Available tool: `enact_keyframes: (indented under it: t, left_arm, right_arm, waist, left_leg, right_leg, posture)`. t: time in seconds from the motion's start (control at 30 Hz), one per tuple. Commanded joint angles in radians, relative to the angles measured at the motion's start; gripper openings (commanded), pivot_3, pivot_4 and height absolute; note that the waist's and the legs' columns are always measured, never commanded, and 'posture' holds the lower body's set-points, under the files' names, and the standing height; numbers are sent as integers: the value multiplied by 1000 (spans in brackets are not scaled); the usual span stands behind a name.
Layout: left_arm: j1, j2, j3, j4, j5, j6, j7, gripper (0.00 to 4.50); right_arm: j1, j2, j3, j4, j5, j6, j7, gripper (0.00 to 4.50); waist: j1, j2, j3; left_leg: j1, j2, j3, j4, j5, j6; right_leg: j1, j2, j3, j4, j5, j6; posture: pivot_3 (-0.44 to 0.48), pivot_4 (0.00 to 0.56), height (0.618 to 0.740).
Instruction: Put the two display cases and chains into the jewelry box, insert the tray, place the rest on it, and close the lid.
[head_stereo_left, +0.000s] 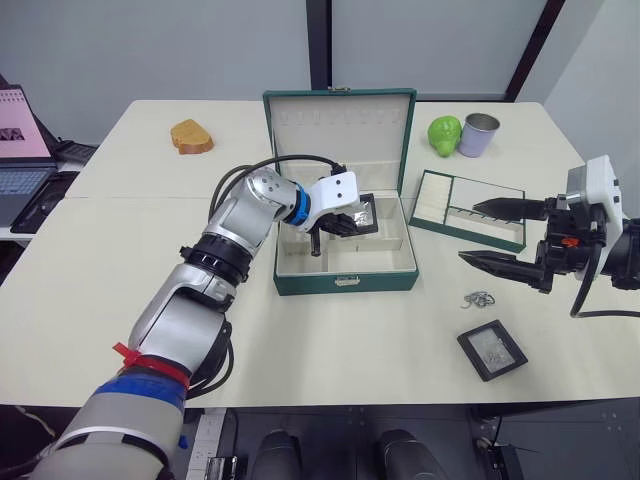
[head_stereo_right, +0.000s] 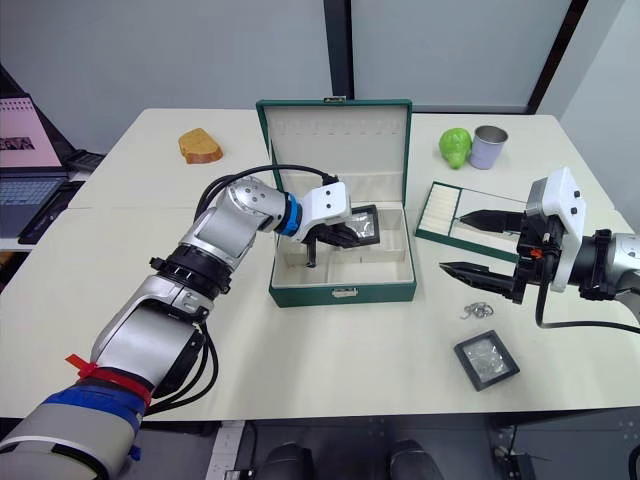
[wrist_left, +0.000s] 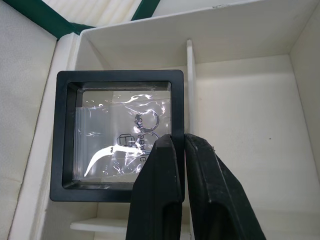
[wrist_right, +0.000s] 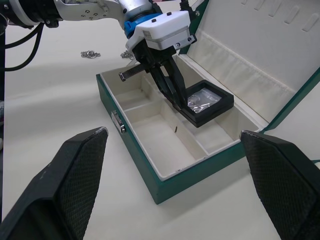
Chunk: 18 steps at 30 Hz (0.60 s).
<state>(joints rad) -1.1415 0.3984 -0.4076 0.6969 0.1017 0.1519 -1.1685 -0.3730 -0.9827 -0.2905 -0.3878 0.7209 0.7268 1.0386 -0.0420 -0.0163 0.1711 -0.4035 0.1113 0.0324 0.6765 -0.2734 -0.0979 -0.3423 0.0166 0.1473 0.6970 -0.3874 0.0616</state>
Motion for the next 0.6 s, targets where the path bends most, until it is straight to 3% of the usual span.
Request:
enact_keyframes:
  t: [0.03, 0.37, 0.6]
  left_arm:
    - [1, 0, 16, -3, 13, -16, 6, 64]
    - [10, -9, 27, -10, 12, -6, 7, 64]
    - [10, -13, 44, -18, -4, -5, 0, 1999]
  right_arm:
    - [-1, -23, -35, -27, 14, -2, -9, 4500]
    - [-12, -26, -28, -16, 14, -7, -11, 4500]
    - [-16, -28, -34, -8, 15, -11, -11, 4500]
  waist:
    - [0, 0, 0]
    - [7, 0, 0]
    - [9, 0, 0]
  left_leg:
    - [0, 0, 0, 0, 0, 0]
    - [0, 0, 0, 0, 0, 0]
    - [0, 0, 0, 0, 0, 0]
  right_leg:
    - [0, 0, 0, 0, 0, 0]
    - [0, 0, 0, 0, 0, 0]
    - [0, 0, 0, 0, 0, 0]
  posture:
    - [0, 150, 740]
    - [0, 150, 740]
    - [0, 150, 740]
